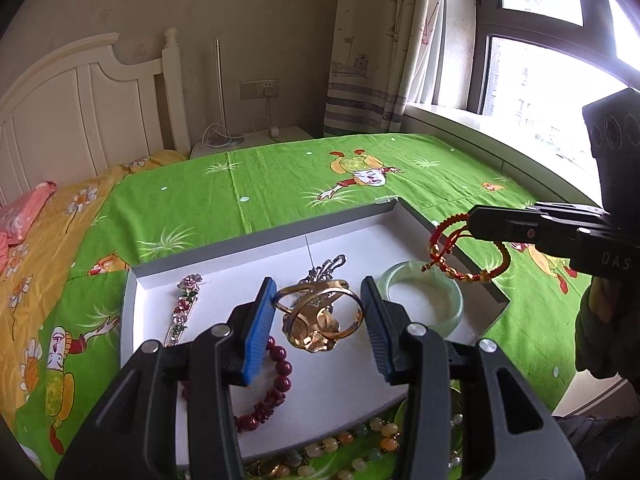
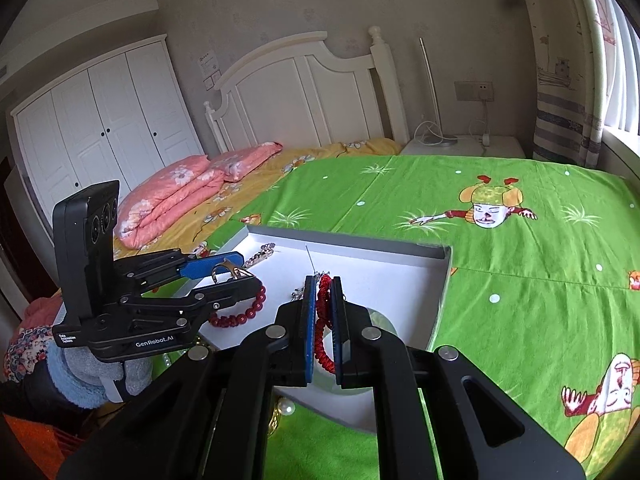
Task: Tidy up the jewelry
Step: 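Lower the gold ring into the tray with the left tool while the right tool drops the cord bracelet there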
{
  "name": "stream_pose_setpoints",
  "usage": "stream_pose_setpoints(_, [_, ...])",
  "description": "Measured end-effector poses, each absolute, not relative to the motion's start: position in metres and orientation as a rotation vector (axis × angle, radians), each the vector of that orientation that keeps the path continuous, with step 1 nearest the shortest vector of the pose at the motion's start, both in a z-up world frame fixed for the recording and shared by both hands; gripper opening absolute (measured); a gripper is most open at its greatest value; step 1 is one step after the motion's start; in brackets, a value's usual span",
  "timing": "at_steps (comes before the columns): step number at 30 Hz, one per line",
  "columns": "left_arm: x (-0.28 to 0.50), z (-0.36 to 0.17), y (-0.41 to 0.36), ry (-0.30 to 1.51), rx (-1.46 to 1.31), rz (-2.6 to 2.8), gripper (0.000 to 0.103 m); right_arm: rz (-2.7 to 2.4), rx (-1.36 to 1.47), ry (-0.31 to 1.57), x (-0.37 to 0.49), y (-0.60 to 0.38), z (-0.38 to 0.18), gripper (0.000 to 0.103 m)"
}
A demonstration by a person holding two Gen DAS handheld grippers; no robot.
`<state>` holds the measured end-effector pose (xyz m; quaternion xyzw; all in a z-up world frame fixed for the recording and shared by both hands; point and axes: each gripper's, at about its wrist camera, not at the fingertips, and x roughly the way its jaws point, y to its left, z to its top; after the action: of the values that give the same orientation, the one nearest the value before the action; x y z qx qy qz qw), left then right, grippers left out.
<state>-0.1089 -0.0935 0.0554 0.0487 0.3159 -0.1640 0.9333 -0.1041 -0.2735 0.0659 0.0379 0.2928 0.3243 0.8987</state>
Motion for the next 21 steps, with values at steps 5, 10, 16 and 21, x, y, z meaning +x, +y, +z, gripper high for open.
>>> stream_pose_setpoints(5, [-0.084, 0.055, -0.088, 0.685, 0.079, -0.306, 0.043, 0.609, -0.016, 0.615, -0.074, -0.254, 0.072, 0.008])
stream_pose_setpoints(10, [-0.063, 0.055, -0.084, 0.718, 0.058, -0.283, 0.043, 0.511, -0.181, 0.629, -0.05, -0.235, 0.065, 0.008])
stream_pose_setpoints(16, [-0.046, 0.05, -0.078, 0.761, 0.033, -0.249, 0.044, 0.495, -0.232, 0.674, -0.037, -0.222, 0.053, 0.01])
stream_pose_setpoints(21, [-0.052, 0.055, -0.062, 0.729, -0.008, -0.21, 0.063, 0.525, -0.169, 0.654, -0.046, -0.227, 0.056, 0.062])
